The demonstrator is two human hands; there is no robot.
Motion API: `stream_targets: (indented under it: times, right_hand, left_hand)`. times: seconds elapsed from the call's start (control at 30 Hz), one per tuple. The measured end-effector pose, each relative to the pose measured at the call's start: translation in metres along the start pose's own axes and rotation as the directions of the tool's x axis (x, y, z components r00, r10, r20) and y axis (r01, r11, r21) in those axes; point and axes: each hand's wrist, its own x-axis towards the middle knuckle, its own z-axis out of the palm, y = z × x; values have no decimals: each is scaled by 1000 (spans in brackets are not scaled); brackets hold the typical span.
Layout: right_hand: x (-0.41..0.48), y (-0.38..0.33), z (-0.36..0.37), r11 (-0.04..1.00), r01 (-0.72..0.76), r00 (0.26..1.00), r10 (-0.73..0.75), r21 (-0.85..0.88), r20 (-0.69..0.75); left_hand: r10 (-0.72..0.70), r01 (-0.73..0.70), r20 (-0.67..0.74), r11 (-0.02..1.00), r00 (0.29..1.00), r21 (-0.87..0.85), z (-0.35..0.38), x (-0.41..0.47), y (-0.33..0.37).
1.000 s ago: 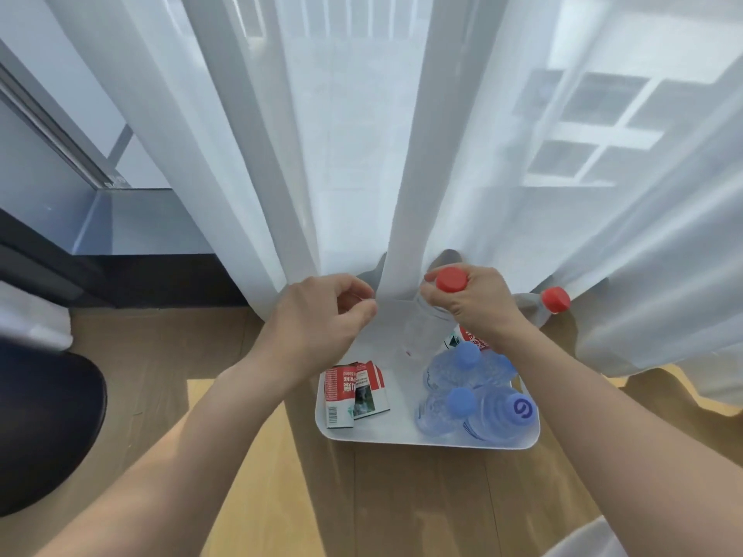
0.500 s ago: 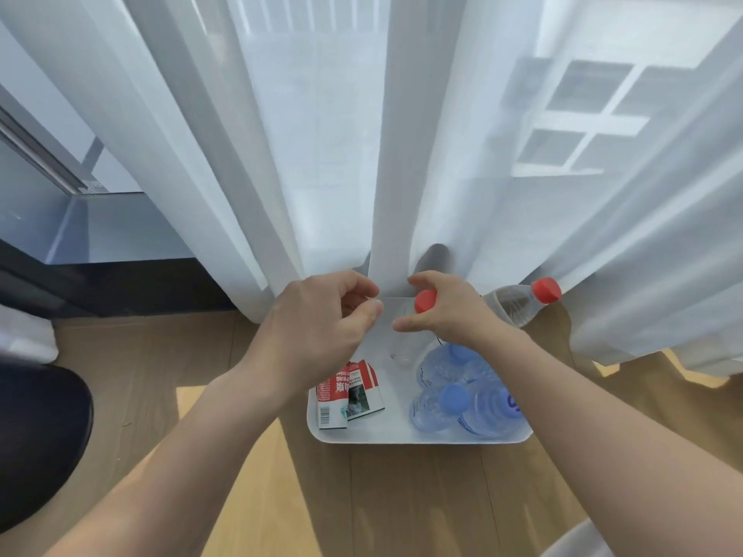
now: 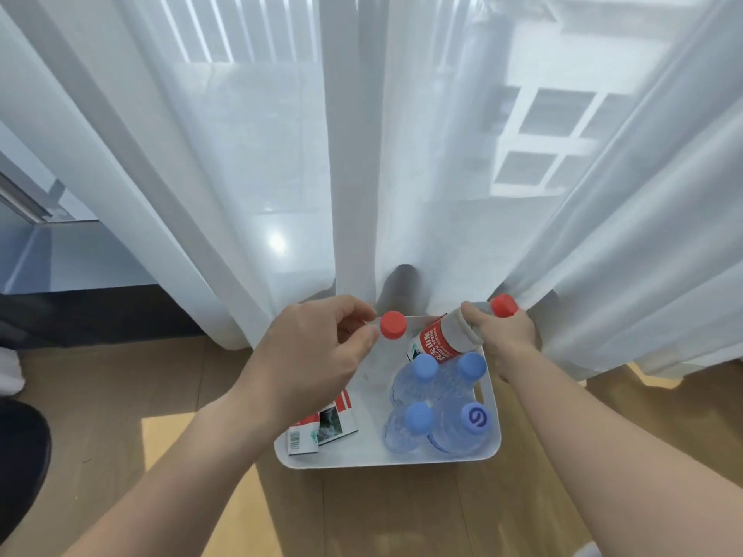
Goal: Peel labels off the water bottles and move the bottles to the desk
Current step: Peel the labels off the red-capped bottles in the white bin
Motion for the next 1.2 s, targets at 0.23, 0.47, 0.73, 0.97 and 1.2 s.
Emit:
stream_targets:
  times: [0.23, 0.47, 0.73, 0.97, 1.2]
  right_hand:
    - [-20, -12, 4, 986, 146, 984, -152, -76, -88]
    - [-57, -66, -19, 845, 416, 907, -358, 335, -224]
    - [-125, -116, -69, 659, 389, 894, -440, 643, -90]
    - [-147, -116, -57, 716, 360, 874, -482, 598, 51]
    - [-156, -119, -51, 706, 371, 870, -492, 603, 40]
  left_hand:
    - [-31, 32, -27, 999, 999, 32, -9, -10, -10]
    - [-4, -1, -76, 998, 997, -66, -4, 7, 5]
    - [174, -181, -51, 950, 984, -255, -2, 2, 40]
    - [145, -112, 31, 868, 989, -484, -13, -15, 45]
    - [71, -128, -147, 898, 987, -421, -5, -24, 44]
